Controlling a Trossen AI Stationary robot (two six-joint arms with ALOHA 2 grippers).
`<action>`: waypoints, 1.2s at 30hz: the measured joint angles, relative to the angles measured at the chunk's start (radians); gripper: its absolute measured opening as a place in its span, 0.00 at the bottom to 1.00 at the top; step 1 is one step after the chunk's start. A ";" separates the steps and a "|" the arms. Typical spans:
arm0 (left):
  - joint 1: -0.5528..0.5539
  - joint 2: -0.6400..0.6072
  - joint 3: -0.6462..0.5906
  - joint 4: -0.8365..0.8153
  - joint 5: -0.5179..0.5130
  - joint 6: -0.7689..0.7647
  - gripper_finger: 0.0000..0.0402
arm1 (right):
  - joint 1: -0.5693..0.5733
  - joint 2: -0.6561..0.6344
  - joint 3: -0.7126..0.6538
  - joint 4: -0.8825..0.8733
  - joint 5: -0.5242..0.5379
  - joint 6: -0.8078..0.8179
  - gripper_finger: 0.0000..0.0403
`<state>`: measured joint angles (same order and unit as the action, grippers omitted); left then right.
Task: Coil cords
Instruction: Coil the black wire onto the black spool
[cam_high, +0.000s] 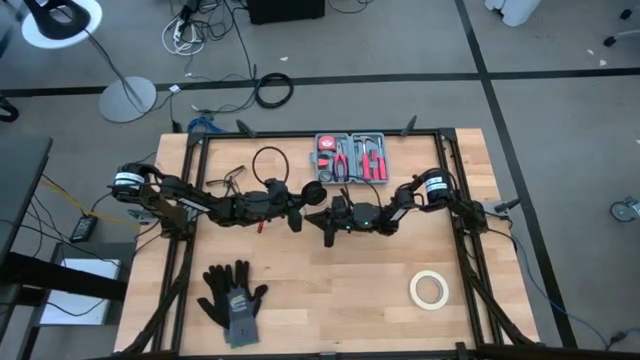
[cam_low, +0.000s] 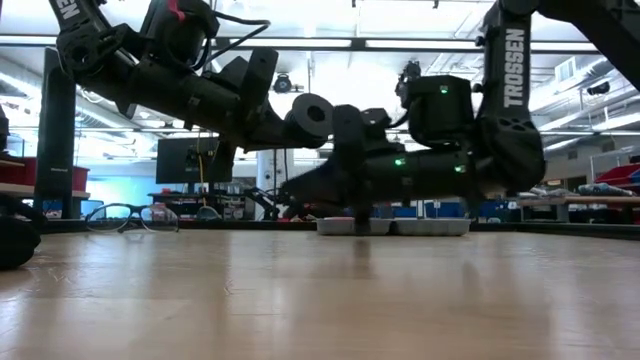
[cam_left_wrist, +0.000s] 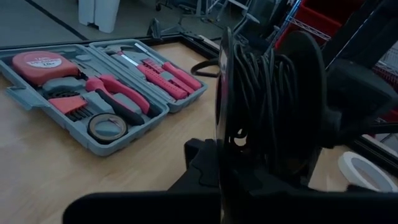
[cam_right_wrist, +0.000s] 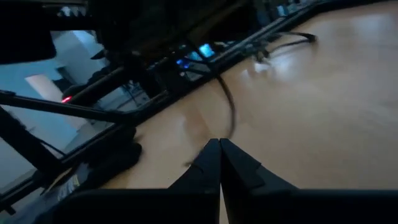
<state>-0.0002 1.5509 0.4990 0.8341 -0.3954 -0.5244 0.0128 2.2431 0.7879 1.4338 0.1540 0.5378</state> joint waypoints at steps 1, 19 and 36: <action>0.000 0.000 0.000 -0.001 0.000 0.000 0.00 | 0.000 -0.009 -0.018 0.000 0.011 0.004 0.00; 0.000 0.000 0.000 -0.015 -0.022 -0.003 0.00 | 0.000 -0.309 -0.315 -0.039 0.104 -0.068 0.03; 0.000 0.000 0.000 0.003 -0.019 -0.003 0.00 | 0.053 0.001 -0.030 0.026 0.059 0.018 0.37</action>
<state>0.0000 1.5509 0.4988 0.8369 -0.4149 -0.5275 0.0658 2.2437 0.7580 1.4594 0.2125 0.5560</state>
